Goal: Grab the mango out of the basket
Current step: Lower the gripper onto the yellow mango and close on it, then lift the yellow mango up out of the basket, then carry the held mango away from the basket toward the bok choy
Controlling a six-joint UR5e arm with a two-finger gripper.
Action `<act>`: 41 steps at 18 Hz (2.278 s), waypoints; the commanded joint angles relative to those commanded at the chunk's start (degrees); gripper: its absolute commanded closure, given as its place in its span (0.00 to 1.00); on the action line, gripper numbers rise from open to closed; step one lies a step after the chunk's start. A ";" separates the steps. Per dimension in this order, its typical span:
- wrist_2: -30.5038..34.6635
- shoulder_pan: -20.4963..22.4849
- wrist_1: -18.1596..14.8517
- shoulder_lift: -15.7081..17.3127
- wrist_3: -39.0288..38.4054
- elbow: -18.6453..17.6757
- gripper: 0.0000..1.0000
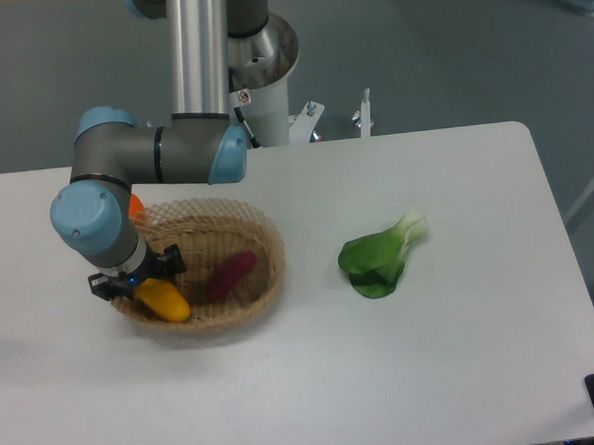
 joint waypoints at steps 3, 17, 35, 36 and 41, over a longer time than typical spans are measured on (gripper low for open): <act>-0.09 0.00 0.09 1.14 0.53 -0.53 0.48; 0.70 5.00 0.26 7.91 8.52 -1.58 0.60; 0.53 26.54 3.51 6.51 45.33 4.22 0.67; 0.53 27.24 4.30 6.07 48.14 4.22 0.66; 0.27 30.84 5.80 4.31 61.34 5.18 0.67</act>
